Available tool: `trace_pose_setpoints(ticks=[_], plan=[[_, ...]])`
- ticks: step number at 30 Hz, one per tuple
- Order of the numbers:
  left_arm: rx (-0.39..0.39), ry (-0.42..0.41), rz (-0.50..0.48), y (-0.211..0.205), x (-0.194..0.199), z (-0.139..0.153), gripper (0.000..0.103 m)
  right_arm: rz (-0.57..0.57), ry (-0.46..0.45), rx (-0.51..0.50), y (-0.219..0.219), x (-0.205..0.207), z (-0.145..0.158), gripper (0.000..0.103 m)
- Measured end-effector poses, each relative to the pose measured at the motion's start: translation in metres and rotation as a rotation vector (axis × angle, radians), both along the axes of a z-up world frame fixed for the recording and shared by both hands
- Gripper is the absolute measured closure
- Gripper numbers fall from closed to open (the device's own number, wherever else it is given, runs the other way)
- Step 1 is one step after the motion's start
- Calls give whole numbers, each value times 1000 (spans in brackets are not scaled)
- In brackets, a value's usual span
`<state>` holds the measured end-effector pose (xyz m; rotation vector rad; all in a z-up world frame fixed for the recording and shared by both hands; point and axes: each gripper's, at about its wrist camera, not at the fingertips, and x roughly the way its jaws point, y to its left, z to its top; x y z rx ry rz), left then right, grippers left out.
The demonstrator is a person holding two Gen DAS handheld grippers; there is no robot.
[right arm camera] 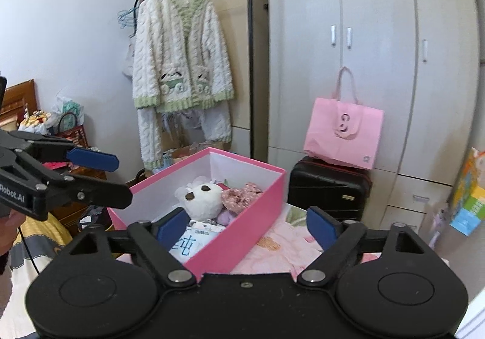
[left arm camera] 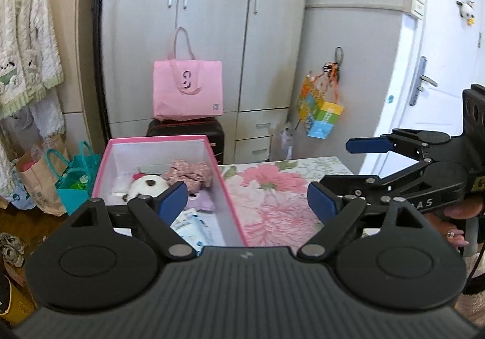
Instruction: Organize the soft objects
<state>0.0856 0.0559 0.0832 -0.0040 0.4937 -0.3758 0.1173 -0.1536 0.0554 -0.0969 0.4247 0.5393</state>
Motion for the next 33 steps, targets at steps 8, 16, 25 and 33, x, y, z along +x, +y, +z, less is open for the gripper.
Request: trace_pose_setpoints(ticks=[8,16,25,33], plan=[[19,-69,15,-27,-31,-18,0,-131,-10,25,-30,-39,-12,0],[-11,-87,82,-34,-43,-43,0,-312,3,-8,-37,-69,-36,0],[-37,-122,148,-34,-55,-54,0,-418,-12,-11,-35,-87,-54,0],[7,-82,194,-46,-54,-73,0,-462,5,-33,-30,-97,-62,0]])
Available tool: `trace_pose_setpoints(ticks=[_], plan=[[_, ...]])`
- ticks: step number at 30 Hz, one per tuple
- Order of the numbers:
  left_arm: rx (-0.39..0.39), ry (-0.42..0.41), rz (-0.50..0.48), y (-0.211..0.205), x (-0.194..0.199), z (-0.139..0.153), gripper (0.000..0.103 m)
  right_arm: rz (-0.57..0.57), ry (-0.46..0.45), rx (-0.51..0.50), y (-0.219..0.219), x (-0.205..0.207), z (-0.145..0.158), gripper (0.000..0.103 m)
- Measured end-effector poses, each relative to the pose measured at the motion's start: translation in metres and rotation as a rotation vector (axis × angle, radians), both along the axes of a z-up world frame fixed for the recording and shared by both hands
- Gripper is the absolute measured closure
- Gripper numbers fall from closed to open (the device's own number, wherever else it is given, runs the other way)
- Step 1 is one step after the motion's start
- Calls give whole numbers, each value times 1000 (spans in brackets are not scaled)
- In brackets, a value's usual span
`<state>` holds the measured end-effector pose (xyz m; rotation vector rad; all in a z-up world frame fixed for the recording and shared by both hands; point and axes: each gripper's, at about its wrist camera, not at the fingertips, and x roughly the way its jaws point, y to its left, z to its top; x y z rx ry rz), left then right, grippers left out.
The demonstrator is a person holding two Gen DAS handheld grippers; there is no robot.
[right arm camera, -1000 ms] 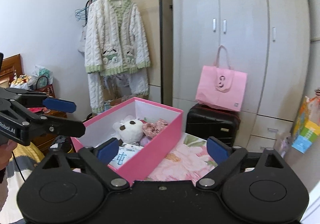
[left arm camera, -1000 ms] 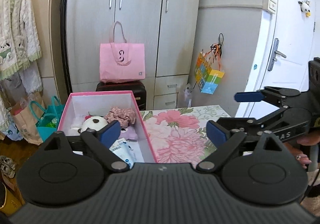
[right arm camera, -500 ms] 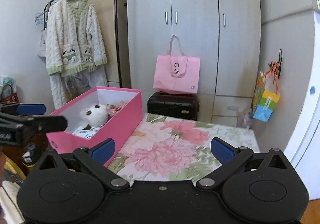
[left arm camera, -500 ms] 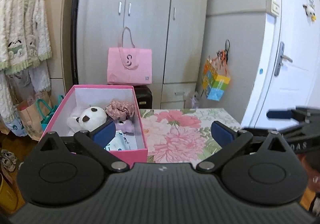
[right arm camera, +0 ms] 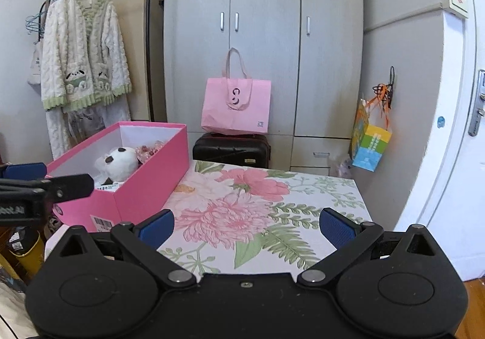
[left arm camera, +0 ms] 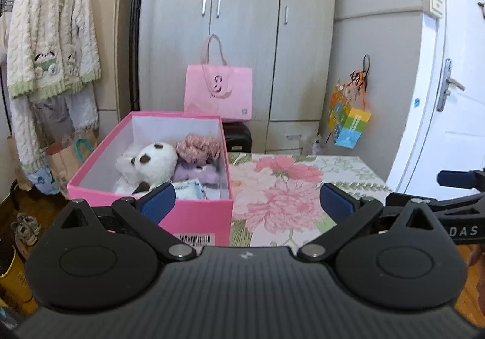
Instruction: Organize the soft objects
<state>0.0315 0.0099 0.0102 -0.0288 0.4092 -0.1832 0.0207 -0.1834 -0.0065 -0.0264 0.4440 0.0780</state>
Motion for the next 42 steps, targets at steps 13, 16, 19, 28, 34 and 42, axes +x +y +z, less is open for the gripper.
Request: trace_pose_setpoints(ticks=[13,16,19,28,34,42], plan=[[97,23,46,-19,-5,-16,0,-52,17,14,1,-6,-12,0],[92,12,67,-18,-8,-15,0,-77,10,16,-3,-7,-11,0],[101,-26,91,-18,-13,-12,0,-105,-13,9,-6,-14,-10,0],[115,-33,103,-20,-22,-11,0,-134,-31,16,-9,-23,-11,0],[129,-26,120,-22,-23,-13,0,-150,-41,1,-7,-28,-14,0],[130,-14,163,-17,-23,-14,0,-163,-55,19,-9,-34,-14,0]])
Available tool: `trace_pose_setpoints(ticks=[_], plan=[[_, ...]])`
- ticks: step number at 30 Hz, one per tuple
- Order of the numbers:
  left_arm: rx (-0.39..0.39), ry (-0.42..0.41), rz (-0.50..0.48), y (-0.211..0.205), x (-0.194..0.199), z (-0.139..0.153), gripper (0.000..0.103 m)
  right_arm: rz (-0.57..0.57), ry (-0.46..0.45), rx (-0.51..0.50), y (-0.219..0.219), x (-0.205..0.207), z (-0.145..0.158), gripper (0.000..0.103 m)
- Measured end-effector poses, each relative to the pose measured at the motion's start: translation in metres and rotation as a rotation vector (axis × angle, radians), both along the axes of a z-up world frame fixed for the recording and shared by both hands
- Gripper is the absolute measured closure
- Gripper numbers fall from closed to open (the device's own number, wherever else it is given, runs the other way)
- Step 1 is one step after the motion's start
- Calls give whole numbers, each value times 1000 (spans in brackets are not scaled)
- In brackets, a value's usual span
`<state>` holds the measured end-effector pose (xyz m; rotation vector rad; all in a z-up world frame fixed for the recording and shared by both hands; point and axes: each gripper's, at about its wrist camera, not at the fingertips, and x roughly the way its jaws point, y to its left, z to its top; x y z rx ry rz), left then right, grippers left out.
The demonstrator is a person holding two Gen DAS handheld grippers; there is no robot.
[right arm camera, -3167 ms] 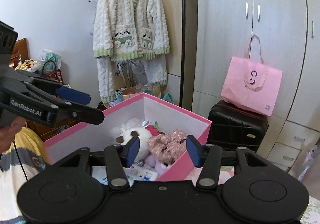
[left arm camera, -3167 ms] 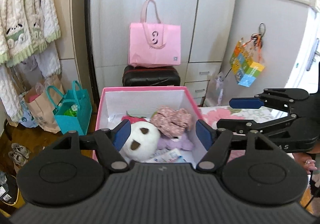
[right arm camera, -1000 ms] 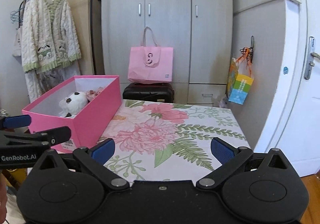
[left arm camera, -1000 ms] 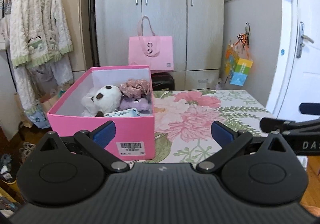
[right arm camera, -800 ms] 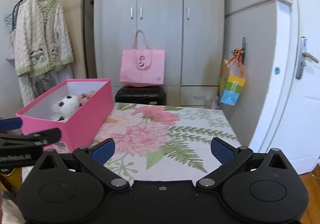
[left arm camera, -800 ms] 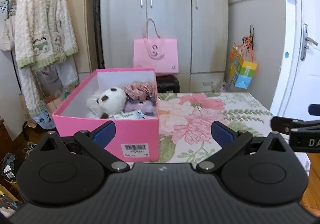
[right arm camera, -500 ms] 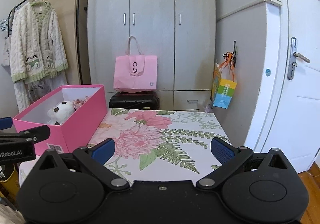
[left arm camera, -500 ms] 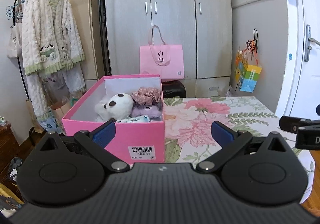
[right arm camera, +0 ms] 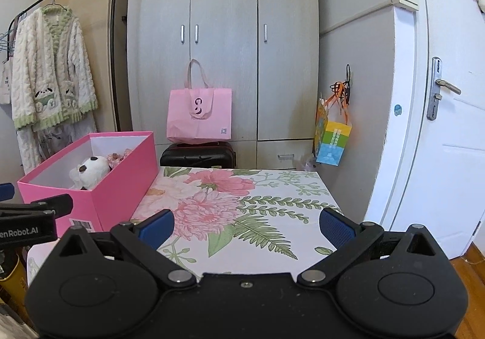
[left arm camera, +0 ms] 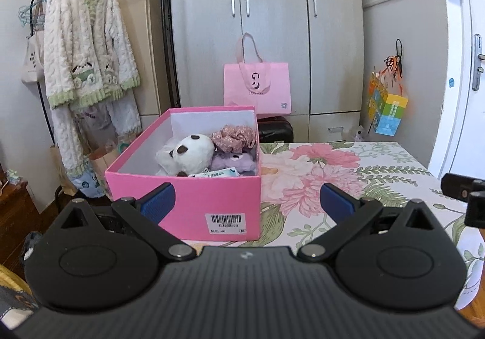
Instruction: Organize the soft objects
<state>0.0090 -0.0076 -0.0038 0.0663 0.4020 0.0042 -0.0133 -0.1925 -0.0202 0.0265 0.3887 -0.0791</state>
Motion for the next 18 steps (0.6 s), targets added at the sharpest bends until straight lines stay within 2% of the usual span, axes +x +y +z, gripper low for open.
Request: trace_pose_setpoints(ticks=[10,18], plan=[[11,15,-9,0,0,-2,0,1,6,-10,1,0,-3,0],[-9,18,-9,1,0,-2,0,1,15,-14,1,1,-5,0]])
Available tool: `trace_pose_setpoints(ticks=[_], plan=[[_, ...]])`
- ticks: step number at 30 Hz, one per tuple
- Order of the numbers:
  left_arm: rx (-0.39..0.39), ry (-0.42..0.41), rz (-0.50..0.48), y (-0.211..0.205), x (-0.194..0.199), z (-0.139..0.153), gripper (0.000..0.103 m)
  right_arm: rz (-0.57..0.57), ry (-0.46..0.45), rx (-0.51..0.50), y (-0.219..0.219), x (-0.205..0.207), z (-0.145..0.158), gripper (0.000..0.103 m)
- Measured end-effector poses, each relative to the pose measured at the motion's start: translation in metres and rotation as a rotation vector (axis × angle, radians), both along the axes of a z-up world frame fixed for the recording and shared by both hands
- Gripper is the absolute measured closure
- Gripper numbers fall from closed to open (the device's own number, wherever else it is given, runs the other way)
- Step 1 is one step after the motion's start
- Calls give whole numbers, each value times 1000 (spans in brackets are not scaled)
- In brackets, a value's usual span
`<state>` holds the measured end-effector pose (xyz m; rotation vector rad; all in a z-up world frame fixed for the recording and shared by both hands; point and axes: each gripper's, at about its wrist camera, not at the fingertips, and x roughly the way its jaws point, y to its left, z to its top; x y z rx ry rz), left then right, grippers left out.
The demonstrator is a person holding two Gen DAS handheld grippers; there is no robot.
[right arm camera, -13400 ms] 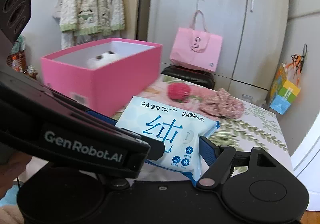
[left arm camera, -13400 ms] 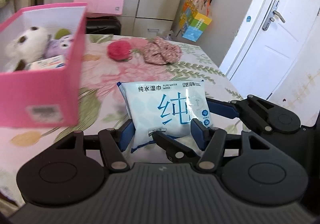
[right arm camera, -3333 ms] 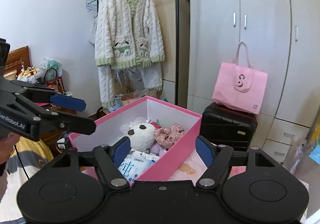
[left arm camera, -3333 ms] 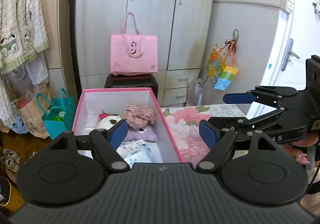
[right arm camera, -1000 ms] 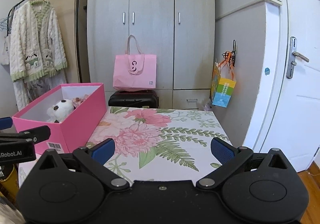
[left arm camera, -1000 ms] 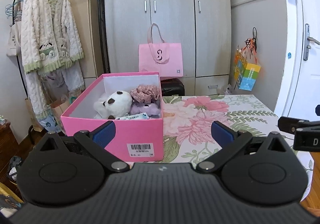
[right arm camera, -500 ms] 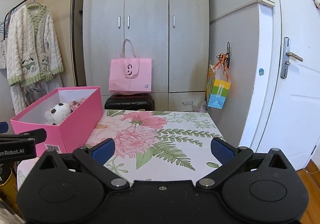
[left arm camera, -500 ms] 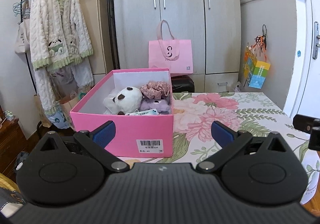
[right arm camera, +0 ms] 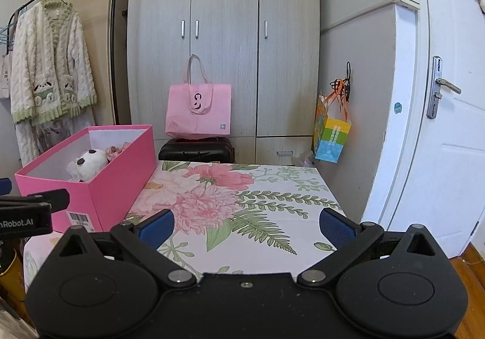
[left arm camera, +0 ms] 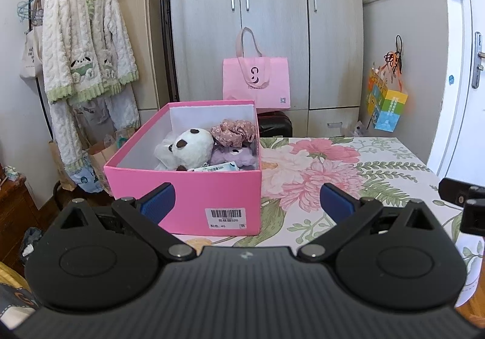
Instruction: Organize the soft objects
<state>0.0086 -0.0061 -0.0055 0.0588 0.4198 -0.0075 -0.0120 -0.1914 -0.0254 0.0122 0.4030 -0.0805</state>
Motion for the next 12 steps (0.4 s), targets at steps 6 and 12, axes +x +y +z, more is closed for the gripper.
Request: trace_pose_setpoints(ticks=[6,12], plan=[[-2,-8,5,2,-2,2,0,0,-1,-7,0,0,0,0],[0,-2,19,2,-2,2,0,0,2,-10,1,0,-1,0]])
